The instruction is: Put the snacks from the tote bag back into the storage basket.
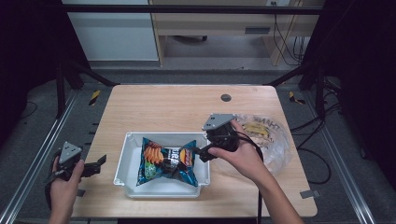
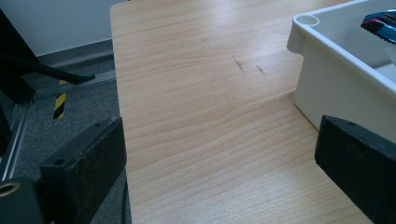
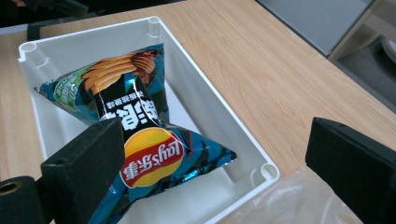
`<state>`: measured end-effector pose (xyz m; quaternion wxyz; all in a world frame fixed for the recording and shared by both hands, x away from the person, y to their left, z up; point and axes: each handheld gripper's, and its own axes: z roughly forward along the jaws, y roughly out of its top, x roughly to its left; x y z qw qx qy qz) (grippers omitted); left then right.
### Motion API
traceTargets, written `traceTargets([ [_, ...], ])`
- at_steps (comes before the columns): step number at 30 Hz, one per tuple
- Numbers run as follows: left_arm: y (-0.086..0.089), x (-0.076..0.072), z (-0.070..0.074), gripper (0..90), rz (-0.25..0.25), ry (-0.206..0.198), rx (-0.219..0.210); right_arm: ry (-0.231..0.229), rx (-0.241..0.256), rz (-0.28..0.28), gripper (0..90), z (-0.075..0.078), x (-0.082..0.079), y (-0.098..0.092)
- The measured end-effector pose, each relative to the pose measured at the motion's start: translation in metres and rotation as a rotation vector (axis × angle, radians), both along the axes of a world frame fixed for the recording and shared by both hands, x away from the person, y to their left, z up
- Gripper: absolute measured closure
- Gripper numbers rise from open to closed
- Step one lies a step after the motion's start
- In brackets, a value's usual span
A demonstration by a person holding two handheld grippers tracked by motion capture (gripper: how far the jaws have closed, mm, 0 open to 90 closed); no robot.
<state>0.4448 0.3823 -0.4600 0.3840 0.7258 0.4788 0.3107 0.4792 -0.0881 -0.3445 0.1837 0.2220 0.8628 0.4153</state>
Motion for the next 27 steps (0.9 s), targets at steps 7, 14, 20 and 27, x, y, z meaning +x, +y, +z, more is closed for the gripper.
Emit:
traceTargets([
  [7,0.000,0.000,0.000,2.0,-0.001,0.001,0.003,-0.021,0.020,-0.045,5.2,0.003,-0.004,-0.015],
  [14,0.000,0.000,0.000,2.1,0.003,-0.001,-0.002,-0.045,0.034,-0.110,5.0,0.004,-0.009,-0.031],
  [20,0.000,-0.001,0.000,2.0,-0.001,0.000,0.001,-0.072,0.047,-0.190,4.9,0.004,-0.016,-0.045],
  [27,0.000,-0.001,0.000,2.1,0.001,0.000,0.000,-0.075,0.062,-0.281,4.9,-0.002,-0.022,-0.065],
])
